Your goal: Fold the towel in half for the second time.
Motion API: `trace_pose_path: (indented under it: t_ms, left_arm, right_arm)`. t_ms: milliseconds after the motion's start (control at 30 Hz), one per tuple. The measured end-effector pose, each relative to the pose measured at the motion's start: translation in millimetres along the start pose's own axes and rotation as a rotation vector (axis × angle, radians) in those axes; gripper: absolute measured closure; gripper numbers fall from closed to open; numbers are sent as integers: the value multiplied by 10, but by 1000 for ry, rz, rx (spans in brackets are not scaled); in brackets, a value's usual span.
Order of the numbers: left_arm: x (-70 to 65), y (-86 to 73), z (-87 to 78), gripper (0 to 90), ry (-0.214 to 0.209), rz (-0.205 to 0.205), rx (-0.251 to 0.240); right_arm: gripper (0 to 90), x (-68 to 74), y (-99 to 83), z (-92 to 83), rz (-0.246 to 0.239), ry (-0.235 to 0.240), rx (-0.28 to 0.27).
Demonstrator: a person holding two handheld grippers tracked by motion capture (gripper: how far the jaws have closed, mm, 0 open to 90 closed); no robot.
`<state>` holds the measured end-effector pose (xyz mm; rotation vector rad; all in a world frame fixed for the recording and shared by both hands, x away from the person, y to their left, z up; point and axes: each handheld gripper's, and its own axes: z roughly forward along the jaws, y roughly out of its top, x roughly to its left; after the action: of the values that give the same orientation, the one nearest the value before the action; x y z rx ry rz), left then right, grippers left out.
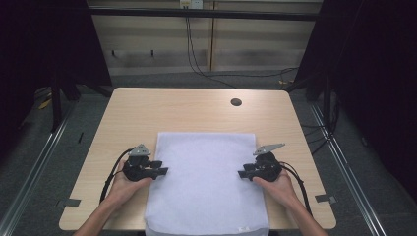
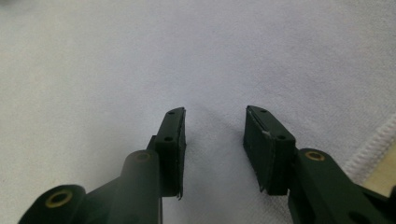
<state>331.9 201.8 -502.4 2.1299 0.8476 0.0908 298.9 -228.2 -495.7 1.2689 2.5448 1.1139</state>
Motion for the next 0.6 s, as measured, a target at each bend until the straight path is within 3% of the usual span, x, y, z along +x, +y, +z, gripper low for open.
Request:
trace_pose_path:
  t_ms: [300, 400, 500, 600]
  left_arm:
    - [-246, -128, -138, 555, -22, 12, 48]
    - [-286, -144, -191, 552, -39, -21, 71]
    - [-327, -148, -211, 505, -38, 19, 90]
    - [-294, -121, -244, 503, -49, 20, 68]
  right_arm:
    - [594, 128, -132, -111, -15, 47, 37]
    - [593, 146, -170, -141, -13, 69, 41]
    - [587, 171, -180, -164, -10, 86, 64]
    - [571, 188, -178, -171, -9, 84, 67]
